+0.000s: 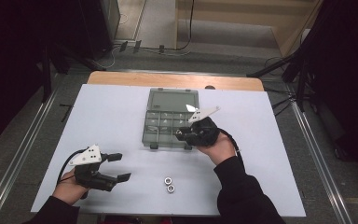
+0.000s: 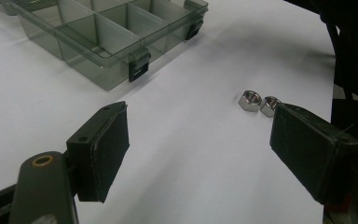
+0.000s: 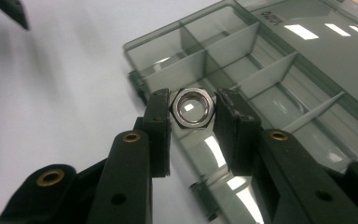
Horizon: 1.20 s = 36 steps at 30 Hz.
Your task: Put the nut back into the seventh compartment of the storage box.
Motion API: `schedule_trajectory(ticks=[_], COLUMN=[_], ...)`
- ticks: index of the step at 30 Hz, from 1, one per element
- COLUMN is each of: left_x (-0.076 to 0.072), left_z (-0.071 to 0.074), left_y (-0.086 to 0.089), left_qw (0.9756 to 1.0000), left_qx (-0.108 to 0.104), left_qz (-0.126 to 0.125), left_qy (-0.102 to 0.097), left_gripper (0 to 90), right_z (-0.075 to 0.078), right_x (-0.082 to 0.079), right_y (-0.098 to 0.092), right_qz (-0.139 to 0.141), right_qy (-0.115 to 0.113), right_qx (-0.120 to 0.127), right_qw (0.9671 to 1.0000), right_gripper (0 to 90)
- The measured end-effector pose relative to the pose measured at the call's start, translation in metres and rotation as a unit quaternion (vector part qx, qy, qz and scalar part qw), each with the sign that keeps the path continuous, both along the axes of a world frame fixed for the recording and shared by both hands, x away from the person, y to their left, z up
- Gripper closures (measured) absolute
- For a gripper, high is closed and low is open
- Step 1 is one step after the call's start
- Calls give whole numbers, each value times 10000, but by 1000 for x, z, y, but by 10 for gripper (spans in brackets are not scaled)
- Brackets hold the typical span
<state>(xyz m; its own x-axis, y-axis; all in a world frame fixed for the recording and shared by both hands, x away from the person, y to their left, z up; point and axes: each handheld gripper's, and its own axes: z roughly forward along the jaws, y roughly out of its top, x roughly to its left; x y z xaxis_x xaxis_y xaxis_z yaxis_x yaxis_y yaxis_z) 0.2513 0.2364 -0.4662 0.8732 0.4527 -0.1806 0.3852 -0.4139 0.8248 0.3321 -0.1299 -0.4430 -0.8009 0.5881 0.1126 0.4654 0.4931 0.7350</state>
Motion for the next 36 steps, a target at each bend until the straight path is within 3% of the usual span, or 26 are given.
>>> schedule_trajectory(ticks=[2,7,9,14,16,21,27,36], left_x=[0,0,0,0,0,0,0,1], left_z=[0,-1,-1,-1,-1,0,0,-1], left_y=[0,-1,-1,0,0,1,0,1], left_qw=[10000,10000,10000,10000,10000,10000,10000,9999], left_qx=[8,18,18,15,17,10,37,56], left_qz=[28,2,12,31,31,51,38,113], left_qy=[16,11,1,8,-5,10,27,104], left_gripper=[198,198,198,198,198,198,198,198], right_z=[-6,-14,-18,-20,-20,-14,-12,-4], right_x=[9,14,15,17,19,11,2,-20], right_y=[2,7,10,13,12,7,5,11], right_qz=[-55,-68,-99,-208,-268,-295,-291,-59], right_qy=[96,210,167,170,210,289,362,249], right_qx=[-48,-104,-266,-325,-246,35,290,247], right_qw=[9999,9997,9995,9991,9991,9991,9985,9994], right_gripper=[684,684,684,656,499,325,282,270])
